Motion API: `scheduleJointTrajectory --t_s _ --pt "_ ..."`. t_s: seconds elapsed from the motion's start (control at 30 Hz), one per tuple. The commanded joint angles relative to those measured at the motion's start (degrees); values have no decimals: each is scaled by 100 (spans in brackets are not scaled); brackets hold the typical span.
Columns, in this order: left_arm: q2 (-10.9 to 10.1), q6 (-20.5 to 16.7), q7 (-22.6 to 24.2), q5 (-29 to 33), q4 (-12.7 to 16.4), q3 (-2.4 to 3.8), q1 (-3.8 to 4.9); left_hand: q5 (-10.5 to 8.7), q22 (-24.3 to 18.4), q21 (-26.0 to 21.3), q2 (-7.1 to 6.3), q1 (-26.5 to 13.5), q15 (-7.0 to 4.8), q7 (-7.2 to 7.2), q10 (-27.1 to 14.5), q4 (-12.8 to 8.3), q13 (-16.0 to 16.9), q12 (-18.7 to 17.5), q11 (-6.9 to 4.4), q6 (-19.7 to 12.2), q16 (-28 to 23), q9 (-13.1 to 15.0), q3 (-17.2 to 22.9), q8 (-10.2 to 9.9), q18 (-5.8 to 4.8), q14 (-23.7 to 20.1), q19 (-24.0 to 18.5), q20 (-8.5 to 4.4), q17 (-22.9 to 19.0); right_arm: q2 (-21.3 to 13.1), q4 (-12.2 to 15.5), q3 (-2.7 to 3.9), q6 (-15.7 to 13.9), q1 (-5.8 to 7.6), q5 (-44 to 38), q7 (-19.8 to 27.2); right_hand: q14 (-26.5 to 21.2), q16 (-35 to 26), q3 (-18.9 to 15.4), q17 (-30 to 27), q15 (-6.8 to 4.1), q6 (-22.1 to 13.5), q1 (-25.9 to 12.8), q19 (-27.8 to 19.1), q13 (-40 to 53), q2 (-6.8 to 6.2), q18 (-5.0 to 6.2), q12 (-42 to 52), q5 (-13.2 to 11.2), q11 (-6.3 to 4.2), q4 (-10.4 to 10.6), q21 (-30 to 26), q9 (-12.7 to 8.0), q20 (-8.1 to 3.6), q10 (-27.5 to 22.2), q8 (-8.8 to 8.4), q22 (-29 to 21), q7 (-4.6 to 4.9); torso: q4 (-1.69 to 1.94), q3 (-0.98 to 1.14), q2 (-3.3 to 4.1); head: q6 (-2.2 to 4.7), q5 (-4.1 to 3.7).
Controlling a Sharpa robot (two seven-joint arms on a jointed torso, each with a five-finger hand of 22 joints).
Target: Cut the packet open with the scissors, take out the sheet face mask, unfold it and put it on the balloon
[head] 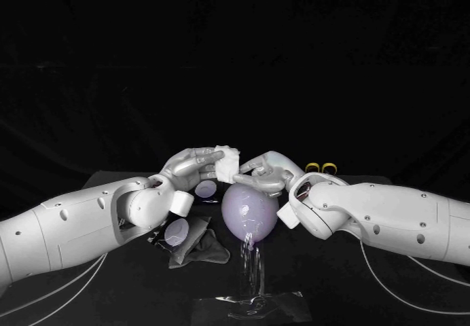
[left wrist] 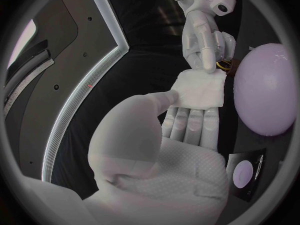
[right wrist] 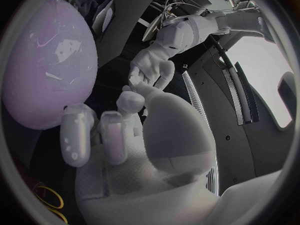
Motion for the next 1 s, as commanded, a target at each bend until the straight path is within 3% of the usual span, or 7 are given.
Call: scheduleJointTrajectory --t_s 0.03,0.13,0.27,0.57,0.7,0.77,1.0 --pt "21 4 1 80 23 4 4 19 -17 -21 -25 10 12 27 -27 -21 2 -11 -1 8 1 21 29 33 77 9 22 6 8 19 54 10 -317 1 223 584 556 73 148 1320 -79 105 141 148 54 68 -50 114 -31 -45 -85 114 24 -36 72 61 1236 -32 1 1 -1 -5 8" --pt "24 -6 -30 76 6 3 4 19 -21 -22 -40 19 10 27 -25 -36 2 -11 -2 7 1 25 37 36 77 8 28 3 10 13 80 10 -409 0 326 766 575 106 199 1376 -92 138 169 178 88 89 -63 180 -31 -57 -125 168 30 -52 108 78 1253 -46 -3 2 -2 -10 11" --pt "26 -40 -73 73 -7 3 4 19 -27 -18 -71 48 6 26 -19 -79 2 -11 -4 7 4 35 58 45 79 10 51 -6 16 7 107 11 -449 -1 459 928 599 147 357 1446 -124 228 275 212 128 212 -76 262 -30 -96 -226 228 61 -81 162 136 1270 -93 -3 4 -2 -18 6" --pt "38 -86 -137 69 24 3 5 19 -29 -12 -91 59 5 26 -16 -101 2 -11 -5 6 6 41 64 49 78 11 68 -12 20 24 133 12 -413 -2 572 1021 602 153 381 1456 -128 221 249 210 123 200 -75 259 -32 -94 -246 226 69 -92 170 141 1269 -87 -1 0 -2 -26 -3" --pt "41 -105 -141 64 27 3 5 19 -29 -12 -91 59 5 26 -16 -101 2 -11 -5 6 6 41 64 49 78 11 68 -12 20 26 137 12 -366 -2 580 988 594 139 342 1431 -117 182 95 190 94 117 -68 212 -30 -75 -207 191 68 -95 160 128 1257 -64 0 -2 -6 -29 -5" --pt "38 -119 -137 63 22 3 5 19 -29 -11 -96 61 4 25 -15 -106 2 -11 -5 6 6 42 65 49 78 11 72 -13 20 20 139 12 -324 -2 566 945 574 105 214 1372 -84 78 -138 148 42 -58 -53 117 -24 -33 -117 121 38 -78 116 67 1234 -12 -1 -2 -5 -27 -6" --pt "23 -140 -123 61 17 3 5 19 -29 -11 -96 61 4 25 -15 -106 2 -11 -5 6 6 42 65 49 78 11 72 -13 20 -2 128 12 -248 -2 466 793 544 56 53 1289 -35 -63 -357 81 -32 -259 -28 -16 -21 22 -26 8 -14 -40 48 -26 1197 53 2 -3 -4 -31 -7"
